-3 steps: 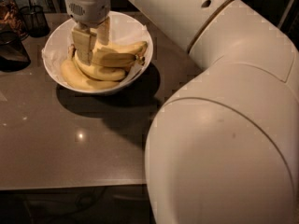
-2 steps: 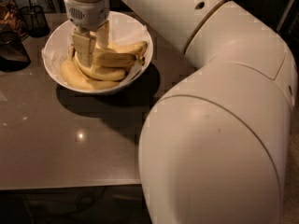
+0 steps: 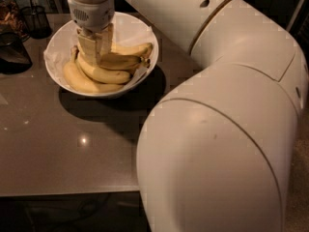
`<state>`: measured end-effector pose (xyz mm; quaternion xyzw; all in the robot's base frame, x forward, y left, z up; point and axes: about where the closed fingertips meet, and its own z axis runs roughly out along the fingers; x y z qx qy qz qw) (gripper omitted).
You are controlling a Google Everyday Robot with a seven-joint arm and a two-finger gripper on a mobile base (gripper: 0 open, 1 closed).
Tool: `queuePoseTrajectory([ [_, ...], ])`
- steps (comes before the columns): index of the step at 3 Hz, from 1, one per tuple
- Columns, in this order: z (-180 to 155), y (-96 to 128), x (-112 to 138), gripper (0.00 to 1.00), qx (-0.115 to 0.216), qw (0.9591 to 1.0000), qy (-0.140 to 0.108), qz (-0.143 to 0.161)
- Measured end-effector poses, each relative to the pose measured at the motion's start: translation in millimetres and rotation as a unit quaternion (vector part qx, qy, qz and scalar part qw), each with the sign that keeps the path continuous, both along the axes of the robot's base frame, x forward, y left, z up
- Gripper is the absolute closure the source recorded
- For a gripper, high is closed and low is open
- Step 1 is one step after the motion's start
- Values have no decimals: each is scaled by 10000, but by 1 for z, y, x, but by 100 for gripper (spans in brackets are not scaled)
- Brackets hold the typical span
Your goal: Pick banana from white bowl
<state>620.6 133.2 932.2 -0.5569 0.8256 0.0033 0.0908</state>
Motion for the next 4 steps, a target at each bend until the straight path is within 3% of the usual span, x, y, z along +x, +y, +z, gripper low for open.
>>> queuePoseTrajectory([
  [1,1,-3,1,100,-8,10000,-21,-51],
  [2,1,-3,1,100,-7,10000,-21,-51],
  [4,46,-19,-19,100,734,9962,-249,387],
])
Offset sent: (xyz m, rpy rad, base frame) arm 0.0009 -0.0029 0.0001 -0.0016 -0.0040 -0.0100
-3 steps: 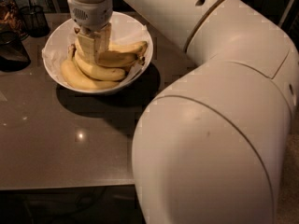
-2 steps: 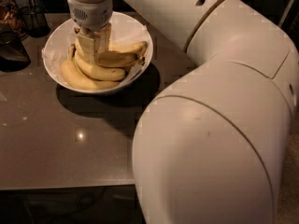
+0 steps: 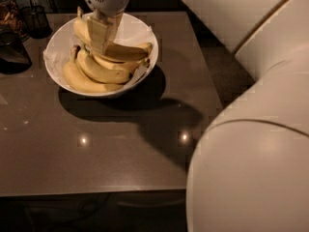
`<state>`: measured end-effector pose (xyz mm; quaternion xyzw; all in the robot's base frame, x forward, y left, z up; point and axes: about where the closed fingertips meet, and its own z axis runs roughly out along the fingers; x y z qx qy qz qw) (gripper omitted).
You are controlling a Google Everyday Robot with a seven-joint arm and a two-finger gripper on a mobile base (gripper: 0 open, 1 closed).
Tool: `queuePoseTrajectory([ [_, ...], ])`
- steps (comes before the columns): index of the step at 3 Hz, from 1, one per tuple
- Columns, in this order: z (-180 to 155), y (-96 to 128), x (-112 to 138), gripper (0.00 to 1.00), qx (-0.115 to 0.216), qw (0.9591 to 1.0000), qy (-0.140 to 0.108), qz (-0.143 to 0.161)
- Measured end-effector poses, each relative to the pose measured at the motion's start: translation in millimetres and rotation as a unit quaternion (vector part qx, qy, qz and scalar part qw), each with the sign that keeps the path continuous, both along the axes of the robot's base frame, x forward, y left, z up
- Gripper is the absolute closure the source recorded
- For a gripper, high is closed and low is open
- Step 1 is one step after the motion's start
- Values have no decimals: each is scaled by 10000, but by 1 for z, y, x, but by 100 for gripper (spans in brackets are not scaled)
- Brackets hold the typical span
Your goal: Pick banana from white bowl
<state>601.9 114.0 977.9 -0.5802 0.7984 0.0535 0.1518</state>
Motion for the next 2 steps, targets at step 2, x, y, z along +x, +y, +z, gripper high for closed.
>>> queuePoseTrajectory([
  [2,18,-3,-15,100,114,9994,-183,260],
])
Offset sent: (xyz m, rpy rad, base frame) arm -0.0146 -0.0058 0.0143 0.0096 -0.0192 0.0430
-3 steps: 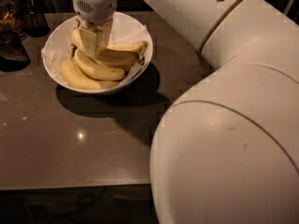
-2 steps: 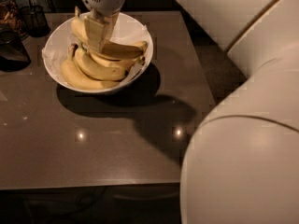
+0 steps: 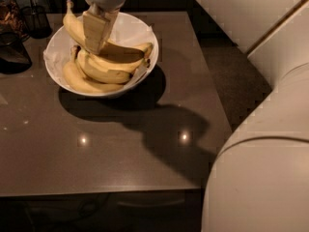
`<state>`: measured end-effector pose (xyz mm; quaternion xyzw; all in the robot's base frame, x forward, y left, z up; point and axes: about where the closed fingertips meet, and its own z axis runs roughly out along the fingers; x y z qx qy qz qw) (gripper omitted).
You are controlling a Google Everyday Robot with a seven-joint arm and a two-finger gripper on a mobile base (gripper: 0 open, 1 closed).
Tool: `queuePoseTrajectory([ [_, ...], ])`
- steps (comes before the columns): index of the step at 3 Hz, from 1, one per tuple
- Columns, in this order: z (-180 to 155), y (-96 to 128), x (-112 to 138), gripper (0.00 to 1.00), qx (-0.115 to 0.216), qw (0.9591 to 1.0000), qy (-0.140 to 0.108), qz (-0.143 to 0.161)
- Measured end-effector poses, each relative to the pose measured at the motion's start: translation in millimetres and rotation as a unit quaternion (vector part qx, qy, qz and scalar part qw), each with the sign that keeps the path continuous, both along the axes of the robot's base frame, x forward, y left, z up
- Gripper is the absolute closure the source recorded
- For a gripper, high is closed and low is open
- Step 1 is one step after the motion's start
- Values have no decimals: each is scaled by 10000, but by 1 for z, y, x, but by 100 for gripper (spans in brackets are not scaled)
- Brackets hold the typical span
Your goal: Pick banana from white bowl
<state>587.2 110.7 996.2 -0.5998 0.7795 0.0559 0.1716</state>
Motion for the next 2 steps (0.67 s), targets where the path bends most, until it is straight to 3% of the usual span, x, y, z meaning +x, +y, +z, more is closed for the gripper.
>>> queuePoseTrajectory([
  [2,31,-7,-60,100,17,9994,-271,203],
])
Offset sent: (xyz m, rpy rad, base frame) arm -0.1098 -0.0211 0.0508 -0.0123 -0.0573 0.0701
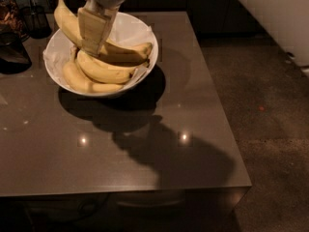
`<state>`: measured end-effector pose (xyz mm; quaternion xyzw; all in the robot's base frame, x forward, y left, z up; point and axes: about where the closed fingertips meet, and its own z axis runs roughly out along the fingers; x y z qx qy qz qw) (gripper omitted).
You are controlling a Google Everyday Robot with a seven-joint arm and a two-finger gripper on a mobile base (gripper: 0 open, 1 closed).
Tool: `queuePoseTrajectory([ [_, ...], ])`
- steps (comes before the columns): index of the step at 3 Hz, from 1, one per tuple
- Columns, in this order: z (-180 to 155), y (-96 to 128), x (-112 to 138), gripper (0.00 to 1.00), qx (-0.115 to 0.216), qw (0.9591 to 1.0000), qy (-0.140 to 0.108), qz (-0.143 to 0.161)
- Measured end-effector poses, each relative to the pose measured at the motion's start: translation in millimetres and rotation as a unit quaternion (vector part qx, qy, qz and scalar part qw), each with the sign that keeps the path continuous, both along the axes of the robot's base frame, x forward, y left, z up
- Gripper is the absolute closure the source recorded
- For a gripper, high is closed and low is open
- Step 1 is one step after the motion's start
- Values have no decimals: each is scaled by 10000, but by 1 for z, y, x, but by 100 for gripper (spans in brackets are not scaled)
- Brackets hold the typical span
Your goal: Pick banana from white bowl
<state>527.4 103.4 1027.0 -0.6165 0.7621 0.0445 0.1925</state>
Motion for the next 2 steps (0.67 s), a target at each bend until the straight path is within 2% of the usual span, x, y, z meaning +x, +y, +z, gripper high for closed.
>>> queuePoseTrajectory([
  [1,22,0,-54,100,10,9994,-38,352],
  [2,22,0,-55,100,10,9994,-42,355],
])
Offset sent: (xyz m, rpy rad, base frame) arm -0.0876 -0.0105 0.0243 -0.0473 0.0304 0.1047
